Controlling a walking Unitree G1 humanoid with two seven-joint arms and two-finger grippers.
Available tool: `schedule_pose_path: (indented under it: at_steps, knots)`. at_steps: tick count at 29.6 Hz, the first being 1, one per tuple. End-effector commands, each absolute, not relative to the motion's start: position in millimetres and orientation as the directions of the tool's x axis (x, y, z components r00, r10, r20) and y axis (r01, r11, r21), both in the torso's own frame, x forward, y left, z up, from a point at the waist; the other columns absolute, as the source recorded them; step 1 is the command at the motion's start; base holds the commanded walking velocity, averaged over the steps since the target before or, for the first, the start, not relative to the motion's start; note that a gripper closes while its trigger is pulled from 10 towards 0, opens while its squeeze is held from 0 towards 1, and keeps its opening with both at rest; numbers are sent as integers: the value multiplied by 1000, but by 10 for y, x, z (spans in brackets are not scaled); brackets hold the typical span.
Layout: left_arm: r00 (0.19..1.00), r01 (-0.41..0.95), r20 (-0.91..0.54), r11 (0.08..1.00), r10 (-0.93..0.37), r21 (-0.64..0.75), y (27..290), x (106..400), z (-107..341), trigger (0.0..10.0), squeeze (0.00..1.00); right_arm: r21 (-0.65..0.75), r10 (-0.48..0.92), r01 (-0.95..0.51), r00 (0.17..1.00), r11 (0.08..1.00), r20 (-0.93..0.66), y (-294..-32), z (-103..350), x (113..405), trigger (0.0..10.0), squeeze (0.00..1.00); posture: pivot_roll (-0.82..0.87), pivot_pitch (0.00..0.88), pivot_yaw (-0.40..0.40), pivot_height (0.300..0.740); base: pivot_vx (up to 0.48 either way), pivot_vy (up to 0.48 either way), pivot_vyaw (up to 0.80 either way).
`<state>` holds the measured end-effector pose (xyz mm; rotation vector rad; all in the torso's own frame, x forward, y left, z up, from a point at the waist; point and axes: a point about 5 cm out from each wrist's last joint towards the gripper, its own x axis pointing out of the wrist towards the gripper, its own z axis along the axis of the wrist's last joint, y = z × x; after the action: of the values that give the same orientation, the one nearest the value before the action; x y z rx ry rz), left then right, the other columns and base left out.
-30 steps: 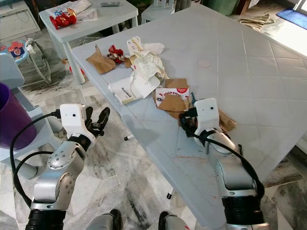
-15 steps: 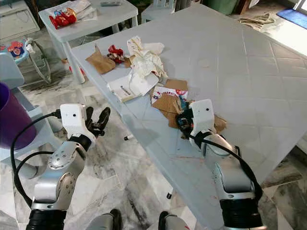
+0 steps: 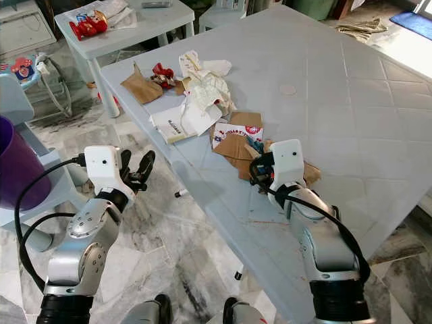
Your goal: Picking trash to rubbish bin
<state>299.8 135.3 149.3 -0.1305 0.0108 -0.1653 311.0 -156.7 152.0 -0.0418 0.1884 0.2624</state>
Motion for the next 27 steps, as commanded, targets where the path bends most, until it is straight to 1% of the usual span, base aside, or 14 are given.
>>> schedule_pose_path:
  at_steps: [1,9,14,21,22,27]
  knots:
    - [985,175,10,977,-175,-123,1345,2996,1516,10000,0,-9,232,-236,961,972,-147,-1603,1599,3115,0,0,42,216,-29,740,0,0,0]
    - [985,174,14,977,-174,-124,1350,3007,1522,10000,0,-37,130,-132,990,991,-52,-1752,1757,3173,0,0,41,213,-30,740,0,0,0]
    - [984,177,10,982,-177,-73,1367,3033,1523,10000,0,-68,51,-53,998,996,-30,-1871,1787,3204,0,0,38,212,-29,740,0,0,0]
    - [987,158,0,987,-158,-34,1499,3153,1535,10000,0,-66,39,-41,999,997,-28,-1882,1782,3201,0,0,29,214,-26,740,0,0,0]
    - [988,156,-1,987,-156,-30,1524,3215,1547,10000,0,-63,39,-41,999,997,-23,-1880,1785,3190,0,0,24,216,-24,740,0,0,0]
    - [984,179,22,984,-178,-13,1516,3302,1596,10000,0,-68,35,-35,999,997,-3,-1879,1807,3147,0,0,-1,224,-20,740,0,0,0]
